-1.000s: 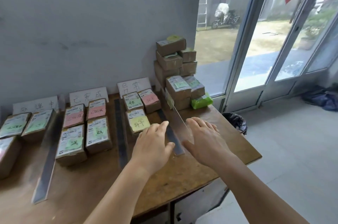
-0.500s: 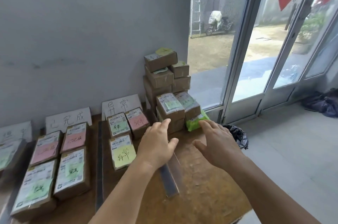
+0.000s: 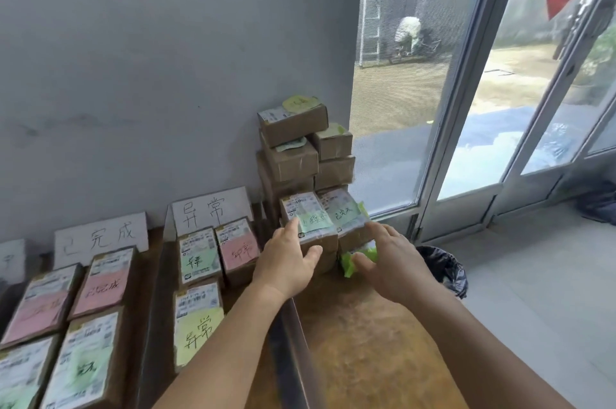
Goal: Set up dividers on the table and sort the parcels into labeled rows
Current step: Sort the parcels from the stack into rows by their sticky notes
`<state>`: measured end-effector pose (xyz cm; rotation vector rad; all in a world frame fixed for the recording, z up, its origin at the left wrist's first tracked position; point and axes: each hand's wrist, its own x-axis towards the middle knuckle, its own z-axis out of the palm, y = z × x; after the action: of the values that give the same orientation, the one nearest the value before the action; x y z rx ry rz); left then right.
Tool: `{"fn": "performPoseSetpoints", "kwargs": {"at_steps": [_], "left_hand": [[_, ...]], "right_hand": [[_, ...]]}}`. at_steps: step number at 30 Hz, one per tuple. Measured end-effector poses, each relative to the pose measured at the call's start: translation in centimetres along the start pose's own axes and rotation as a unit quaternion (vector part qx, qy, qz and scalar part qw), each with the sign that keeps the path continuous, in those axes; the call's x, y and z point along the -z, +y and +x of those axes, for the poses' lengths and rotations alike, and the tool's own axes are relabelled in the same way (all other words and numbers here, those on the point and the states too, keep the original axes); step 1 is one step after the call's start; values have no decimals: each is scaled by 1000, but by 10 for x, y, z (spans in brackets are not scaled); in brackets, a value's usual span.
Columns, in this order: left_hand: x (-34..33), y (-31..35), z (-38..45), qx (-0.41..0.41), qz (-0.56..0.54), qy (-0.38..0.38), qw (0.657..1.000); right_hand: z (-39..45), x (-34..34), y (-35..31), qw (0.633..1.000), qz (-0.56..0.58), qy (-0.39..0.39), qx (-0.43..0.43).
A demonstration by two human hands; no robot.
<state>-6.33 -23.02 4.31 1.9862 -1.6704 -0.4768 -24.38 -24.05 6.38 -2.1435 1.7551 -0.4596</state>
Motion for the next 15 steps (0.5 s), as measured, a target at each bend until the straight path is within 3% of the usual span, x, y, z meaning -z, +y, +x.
{"fn": "performPoseSetpoints", "kwargs": {"at_steps": [6,15], "left_hand": [[-8,9,34,51,-33,43,997],[30,34,115,59,-49,133,988]], "right_hand": [[49,1,15,999,20,-24,33],[152,33,-11,989,83,26,119]]}}
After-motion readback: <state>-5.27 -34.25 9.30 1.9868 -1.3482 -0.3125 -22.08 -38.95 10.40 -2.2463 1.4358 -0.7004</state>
